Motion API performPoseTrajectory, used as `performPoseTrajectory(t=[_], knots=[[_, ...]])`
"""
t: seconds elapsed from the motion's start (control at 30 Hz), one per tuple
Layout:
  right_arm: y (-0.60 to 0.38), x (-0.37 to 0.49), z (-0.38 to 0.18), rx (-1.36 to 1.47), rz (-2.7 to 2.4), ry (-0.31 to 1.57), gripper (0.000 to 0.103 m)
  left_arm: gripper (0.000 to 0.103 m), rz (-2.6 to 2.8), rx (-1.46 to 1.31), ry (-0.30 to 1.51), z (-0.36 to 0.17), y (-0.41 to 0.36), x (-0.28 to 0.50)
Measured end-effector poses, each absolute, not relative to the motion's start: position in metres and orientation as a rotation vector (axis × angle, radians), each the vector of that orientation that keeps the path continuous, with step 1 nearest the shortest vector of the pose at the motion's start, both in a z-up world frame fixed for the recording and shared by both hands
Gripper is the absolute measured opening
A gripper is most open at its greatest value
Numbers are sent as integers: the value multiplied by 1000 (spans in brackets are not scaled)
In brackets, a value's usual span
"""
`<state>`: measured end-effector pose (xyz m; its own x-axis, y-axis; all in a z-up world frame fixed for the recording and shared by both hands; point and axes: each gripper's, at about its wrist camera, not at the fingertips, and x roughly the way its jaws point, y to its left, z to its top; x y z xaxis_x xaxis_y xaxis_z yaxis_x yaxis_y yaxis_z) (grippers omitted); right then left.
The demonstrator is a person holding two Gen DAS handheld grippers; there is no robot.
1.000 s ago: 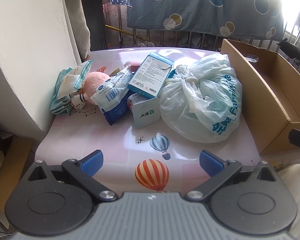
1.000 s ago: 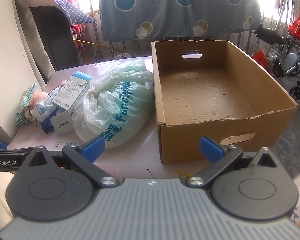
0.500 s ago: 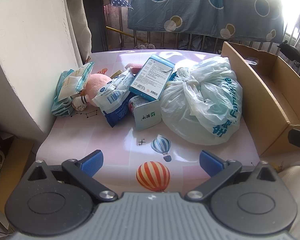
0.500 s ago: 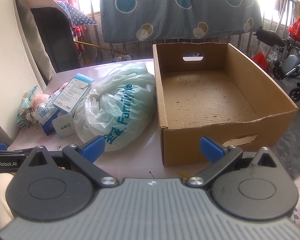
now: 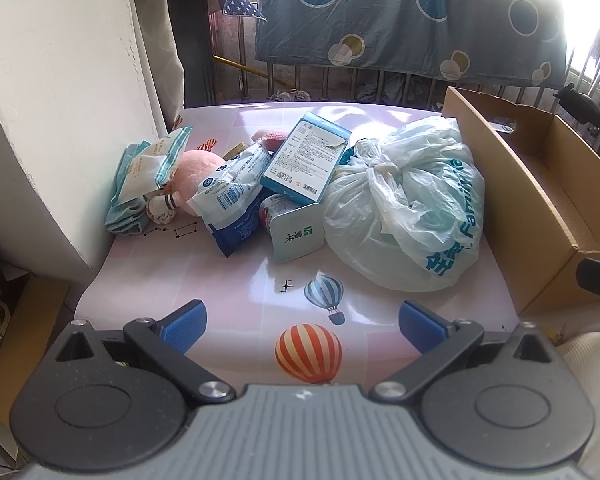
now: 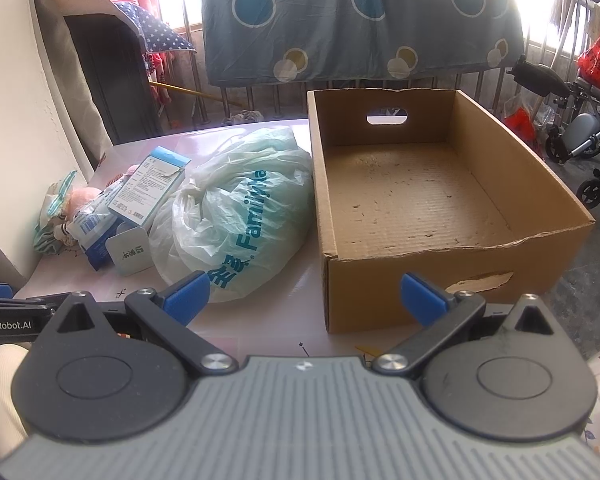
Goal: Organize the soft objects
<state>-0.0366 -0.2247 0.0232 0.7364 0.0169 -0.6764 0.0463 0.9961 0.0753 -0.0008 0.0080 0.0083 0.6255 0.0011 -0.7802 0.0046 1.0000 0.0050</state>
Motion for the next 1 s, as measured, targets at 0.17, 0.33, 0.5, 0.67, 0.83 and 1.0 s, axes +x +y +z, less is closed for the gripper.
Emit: performPoseTrajectory(t=[0.17, 0.33, 0.5, 0.67, 0.83, 1.0], knots=[[-225, -37, 24, 87, -15, 744, 102, 103, -2, 6, 895, 9, 8, -1], [-224, -37, 23, 86, -15, 743, 102, 103, 0, 6, 897, 9, 8, -1], [-224, -37, 23, 86, -14, 744, 102, 103, 1, 8, 899, 8, 9, -1], [-224, -37, 23, 87, -14, 743, 102, 103, 2, 7, 900, 6, 10, -1], [-224, -37, 23, 89, -15, 744, 102, 103, 7, 6, 907, 3, 11, 0], [-225, -37, 21, 96, -18, 743, 102, 103, 16, 8, 906, 1, 12, 0]])
